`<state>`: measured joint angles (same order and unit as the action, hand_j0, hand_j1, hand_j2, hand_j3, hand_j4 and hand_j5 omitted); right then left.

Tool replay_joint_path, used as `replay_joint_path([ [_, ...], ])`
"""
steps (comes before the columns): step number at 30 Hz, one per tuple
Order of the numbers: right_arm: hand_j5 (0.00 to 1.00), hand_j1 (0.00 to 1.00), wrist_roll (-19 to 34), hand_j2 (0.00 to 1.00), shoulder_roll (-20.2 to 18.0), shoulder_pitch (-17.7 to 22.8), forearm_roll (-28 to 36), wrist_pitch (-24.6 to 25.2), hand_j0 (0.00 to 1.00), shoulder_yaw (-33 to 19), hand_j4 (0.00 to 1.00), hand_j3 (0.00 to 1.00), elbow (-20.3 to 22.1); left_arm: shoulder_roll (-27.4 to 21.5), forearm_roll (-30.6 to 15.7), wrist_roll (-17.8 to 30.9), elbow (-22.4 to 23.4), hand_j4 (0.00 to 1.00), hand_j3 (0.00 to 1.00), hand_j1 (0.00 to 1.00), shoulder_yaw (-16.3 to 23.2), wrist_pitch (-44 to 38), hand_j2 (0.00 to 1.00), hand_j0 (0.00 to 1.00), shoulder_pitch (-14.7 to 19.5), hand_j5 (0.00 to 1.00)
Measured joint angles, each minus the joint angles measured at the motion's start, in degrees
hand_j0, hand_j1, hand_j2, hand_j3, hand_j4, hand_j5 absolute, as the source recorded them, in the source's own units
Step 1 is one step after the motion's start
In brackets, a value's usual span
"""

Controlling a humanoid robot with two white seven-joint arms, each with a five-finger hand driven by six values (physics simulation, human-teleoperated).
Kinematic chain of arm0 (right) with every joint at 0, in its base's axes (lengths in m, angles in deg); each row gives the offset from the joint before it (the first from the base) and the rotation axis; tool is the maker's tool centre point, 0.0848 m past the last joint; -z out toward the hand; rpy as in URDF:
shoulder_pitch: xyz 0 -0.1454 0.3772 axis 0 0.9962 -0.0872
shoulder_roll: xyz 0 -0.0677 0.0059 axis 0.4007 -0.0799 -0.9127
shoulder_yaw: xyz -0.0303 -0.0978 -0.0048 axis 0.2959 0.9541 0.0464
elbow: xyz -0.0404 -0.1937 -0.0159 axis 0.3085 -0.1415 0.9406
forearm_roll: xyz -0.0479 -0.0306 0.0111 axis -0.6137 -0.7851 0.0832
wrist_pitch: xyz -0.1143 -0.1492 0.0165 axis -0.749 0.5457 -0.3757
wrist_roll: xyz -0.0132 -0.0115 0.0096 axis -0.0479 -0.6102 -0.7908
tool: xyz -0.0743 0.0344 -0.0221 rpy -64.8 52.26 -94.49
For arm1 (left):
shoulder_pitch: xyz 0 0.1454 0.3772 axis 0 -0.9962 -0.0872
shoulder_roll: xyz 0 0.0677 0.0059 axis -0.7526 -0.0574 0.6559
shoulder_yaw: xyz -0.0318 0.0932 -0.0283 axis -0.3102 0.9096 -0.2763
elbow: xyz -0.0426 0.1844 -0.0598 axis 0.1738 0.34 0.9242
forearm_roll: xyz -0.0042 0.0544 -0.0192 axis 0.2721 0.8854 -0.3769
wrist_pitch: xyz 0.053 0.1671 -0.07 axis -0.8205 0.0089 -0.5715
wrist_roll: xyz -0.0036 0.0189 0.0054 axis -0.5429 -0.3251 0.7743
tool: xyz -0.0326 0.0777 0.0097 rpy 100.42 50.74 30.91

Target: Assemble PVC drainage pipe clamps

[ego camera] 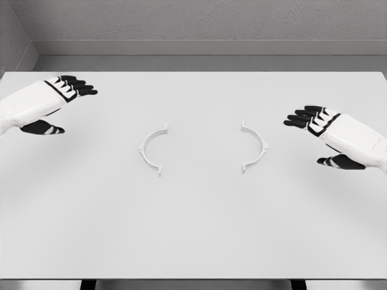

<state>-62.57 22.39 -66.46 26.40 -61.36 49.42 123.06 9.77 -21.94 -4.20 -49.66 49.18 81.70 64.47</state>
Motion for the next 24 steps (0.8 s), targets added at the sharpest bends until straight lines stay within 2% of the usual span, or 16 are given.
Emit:
replay_joint_path([
  [4,1.00,1.00,0.2,1.00,0.7,-0.3,-0.1,0.0,1.00,0.5,1.00,1.00,-0.1,0.3,0.4,0.2,-0.1,1.00,1.00,1.00,0.2,0.0,1.00,1.00,0.1,1.00],
  [7,1.00,1.00,0.1,1.00,4.1,-2.0,-2.5,0.0,1.00,0.2,1.00,1.00,-0.8,0.8,0.5,0.3,-0.1,1.00,1.00,1.00,0.3,0.0,1.00,1.00,0.2,1.00],
  [11,1.00,1.00,0.2,1.00,9.5,-9.3,-6.8,0.0,1.00,1.0,1.00,1.00,-2.7,3.0,1.2,0.5,0.2,1.00,1.00,1.00,0.4,0.0,1.00,1.00,0.4,1.00],
  [14,1.00,1.00,0.2,1.00,12.4,-13.4,-11.4,0.0,1.00,3.9,1.00,1.00,-5.1,5.2,1.6,1.3,1.0,1.00,1.00,1.00,0.5,0.0,1.00,1.00,0.4,1.00],
  [19,1.00,1.00,0.2,1.00,15.0,-14.7,-15.9,0.0,1.00,7.2,1.00,1.00,-10.3,8.5,4.0,1.7,1.4,1.00,1.00,1.00,3.0,0.0,1.00,1.00,3.1,1.00],
  [24,1.00,1.00,0.3,1.00,15.8,-15.5,-17.6,0.0,1.00,8.2,1.00,1.00,-13.5,12.1,5.3,3.6,2.8,1.00,1.00,1.00,6.2,0.0,1.00,1.00,4.7,1.00],
])
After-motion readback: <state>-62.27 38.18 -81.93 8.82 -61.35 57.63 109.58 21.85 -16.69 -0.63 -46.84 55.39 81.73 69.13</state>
